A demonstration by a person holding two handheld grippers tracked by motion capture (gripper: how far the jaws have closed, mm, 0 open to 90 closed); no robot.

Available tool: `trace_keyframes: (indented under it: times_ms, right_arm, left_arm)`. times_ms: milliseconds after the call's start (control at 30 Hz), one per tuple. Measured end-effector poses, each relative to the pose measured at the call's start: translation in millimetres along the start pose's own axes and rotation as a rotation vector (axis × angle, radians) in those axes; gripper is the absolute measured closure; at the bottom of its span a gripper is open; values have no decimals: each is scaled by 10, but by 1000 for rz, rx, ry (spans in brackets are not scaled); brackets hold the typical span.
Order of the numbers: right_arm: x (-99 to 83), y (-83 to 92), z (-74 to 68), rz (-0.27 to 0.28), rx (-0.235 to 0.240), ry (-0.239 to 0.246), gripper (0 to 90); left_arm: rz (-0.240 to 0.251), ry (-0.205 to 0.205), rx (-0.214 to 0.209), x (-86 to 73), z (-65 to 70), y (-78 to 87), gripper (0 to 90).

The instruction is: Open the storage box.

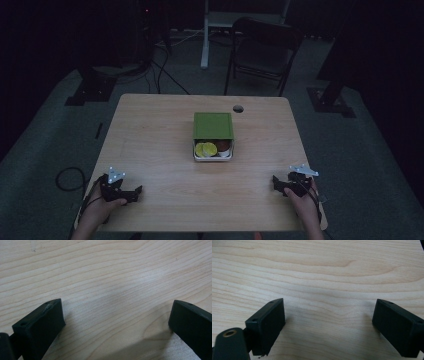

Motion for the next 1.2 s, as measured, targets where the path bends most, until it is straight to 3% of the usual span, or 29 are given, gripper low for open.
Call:
trace_keyframes:
  times_ms: [367,467,567,667,900,1200]
  right_arm:
    - [3,-1,-1,-1,0,-1,106]
    - [5,-2,0,0,0,0,106]
    - [3,-2,0,0,0,0,106]
    - [1,-1,-1,0,0,0,106]
    - [0,-2,0,1,0,0,106]
    - [0,-2,-1,1,0,1,106]
  left_arm:
    - [10,-71,-38,11,129,5,11]
    - [6,-96,-43,38,208,10,11]
    - [26,-124,-74,135,327,17,11]
    - [40,-141,-78,189,392,16,11]
    - [63,-229,-109,329,661,-83,11]
    - [81,-295,-157,384,879,-160,11]
Point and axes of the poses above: each handheld gripper's, and its own axes: y roughly backward along the jaws, x roughly out of its top, z roughly to its right, the point moved 4 cm from there along -y, roughly forward along the jaws
